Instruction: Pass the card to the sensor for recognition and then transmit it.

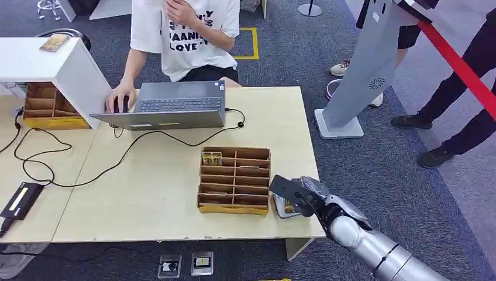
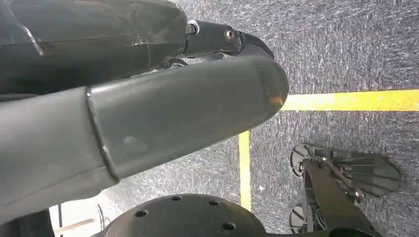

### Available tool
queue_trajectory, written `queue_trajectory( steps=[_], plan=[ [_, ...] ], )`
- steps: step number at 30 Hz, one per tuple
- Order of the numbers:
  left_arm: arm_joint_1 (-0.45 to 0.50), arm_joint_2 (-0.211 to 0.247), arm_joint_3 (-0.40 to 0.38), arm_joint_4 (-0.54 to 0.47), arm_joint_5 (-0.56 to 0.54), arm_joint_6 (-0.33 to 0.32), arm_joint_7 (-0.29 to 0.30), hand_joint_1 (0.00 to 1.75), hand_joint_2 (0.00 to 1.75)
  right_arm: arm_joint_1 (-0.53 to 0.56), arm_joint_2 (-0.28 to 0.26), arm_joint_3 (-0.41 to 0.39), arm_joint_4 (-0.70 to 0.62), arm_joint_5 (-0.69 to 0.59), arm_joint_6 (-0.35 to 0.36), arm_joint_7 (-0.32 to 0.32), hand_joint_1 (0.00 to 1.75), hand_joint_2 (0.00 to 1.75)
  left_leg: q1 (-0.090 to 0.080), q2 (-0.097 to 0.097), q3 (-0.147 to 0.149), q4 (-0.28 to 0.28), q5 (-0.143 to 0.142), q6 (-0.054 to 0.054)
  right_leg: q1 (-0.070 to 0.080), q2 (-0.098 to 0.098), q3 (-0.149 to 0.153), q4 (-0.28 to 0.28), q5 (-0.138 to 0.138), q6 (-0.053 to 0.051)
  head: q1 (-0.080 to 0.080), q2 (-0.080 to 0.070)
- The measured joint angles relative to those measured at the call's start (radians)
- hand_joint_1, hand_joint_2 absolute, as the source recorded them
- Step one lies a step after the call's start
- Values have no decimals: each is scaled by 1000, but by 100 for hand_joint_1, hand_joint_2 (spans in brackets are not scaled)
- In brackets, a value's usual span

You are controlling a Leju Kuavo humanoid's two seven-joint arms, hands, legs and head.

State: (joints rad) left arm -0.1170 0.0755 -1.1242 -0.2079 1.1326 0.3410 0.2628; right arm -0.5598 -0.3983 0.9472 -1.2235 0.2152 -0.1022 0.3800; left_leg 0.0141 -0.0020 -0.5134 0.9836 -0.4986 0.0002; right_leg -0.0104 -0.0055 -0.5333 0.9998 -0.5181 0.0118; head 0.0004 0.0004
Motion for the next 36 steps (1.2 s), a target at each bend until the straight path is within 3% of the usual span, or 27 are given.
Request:
queue_trajectory(
  steps=[24, 36],
  plan=[
    [0, 1, 0, 0, 6, 0, 0, 0, 0, 0, 8, -5, 5, -51, -30, -32, 175, 175, 0, 0, 1, 0, 0, 0, 0, 0, 0, 0, 0, 0, 0, 0],
    [1, 3, 0, 0, 15, -1, -4, 0, 0, 8, -52, -63, -238, -76, -87, 53, 175, 175, 0, 0, 1, 1, 0, 0, 0, 0, 0, 0, 0, 0, 0, 0]
  ],
)
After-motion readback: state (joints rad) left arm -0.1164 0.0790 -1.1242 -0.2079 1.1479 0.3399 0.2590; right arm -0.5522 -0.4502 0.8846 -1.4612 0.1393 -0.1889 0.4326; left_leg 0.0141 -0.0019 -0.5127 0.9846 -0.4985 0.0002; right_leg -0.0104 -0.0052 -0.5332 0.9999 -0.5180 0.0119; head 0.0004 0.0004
